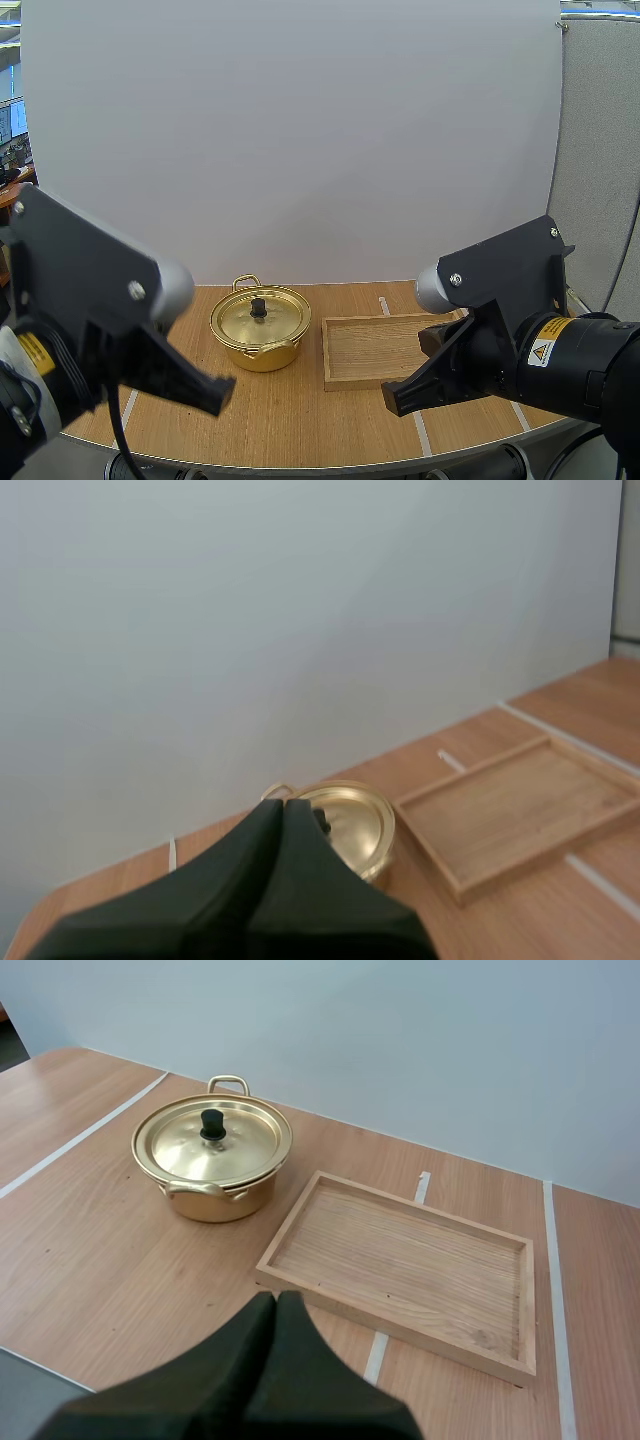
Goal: Open the pot, put the pineapple inside, and close it
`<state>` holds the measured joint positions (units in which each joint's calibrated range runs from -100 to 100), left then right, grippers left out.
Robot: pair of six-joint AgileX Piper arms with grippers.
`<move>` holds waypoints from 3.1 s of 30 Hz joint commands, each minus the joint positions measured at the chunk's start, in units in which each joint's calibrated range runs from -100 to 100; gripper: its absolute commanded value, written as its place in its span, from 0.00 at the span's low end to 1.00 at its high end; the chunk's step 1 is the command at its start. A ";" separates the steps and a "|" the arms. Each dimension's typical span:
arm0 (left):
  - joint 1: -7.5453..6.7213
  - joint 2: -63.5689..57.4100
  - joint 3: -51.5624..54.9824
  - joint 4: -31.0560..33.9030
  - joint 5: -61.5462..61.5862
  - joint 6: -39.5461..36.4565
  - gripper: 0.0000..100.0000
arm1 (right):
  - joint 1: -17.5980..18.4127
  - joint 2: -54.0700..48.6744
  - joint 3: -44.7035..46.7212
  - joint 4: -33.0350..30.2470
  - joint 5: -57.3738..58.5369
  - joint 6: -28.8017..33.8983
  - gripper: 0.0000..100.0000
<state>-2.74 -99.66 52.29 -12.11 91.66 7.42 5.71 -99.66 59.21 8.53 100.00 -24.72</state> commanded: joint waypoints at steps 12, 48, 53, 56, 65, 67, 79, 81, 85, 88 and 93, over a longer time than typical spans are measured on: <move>0.12 -0.34 21.73 4.64 -53.12 -4.65 0.00 | -0.25 -0.34 5.67 -3.36 -46.33 -0.54 0.00; 0.12 -0.34 47.71 4.50 -78.13 -8.86 0.00 | -7.44 -0.34 40.30 3.02 -75.65 -0.02 0.00; 0.12 -0.34 47.71 4.50 -67.49 -9.39 0.00 | -7.44 -0.34 40.79 1.09 -73.67 -0.02 0.00; 0.20 -0.34 47.71 4.36 -64.58 -10.60 0.00 | -7.44 -0.34 40.79 1.09 -72.58 -0.02 0.00; 0.24 -0.34 47.71 4.36 -61.45 -11.70 0.00 | -7.44 -0.34 40.79 0.75 -68.44 -0.20 0.00; 0.24 -0.34 47.71 4.36 -61.45 -11.79 0.00 | -7.44 -0.34 40.79 0.52 -68.44 -0.49 0.00; 1.51 -0.34 47.71 4.36 -61.45 -12.36 0.00 | -7.44 -0.34 40.79 0.52 -67.62 -2.09 0.00; 1.49 -0.34 47.71 4.36 -61.65 -12.21 0.00 | -7.36 -0.34 40.79 0.52 -67.62 -2.10 0.00; 1.49 -0.34 47.71 4.36 -62.30 -12.12 0.00 | -5.98 -0.34 40.79 0.62 -67.62 -2.10 0.00; 1.49 -0.34 47.71 4.36 -62.30 -12.12 0.00 | -5.12 -0.34 40.79 0.77 -68.19 -2.10 0.00; 1.49 -0.34 47.71 4.36 -62.30 -12.12 0.00 | -5.02 -0.34 40.79 0.93 -68.34 -2.10 0.00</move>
<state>-1.35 -99.68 99.86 -7.46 30.59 -4.20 0.59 -99.65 99.80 9.43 32.47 -27.01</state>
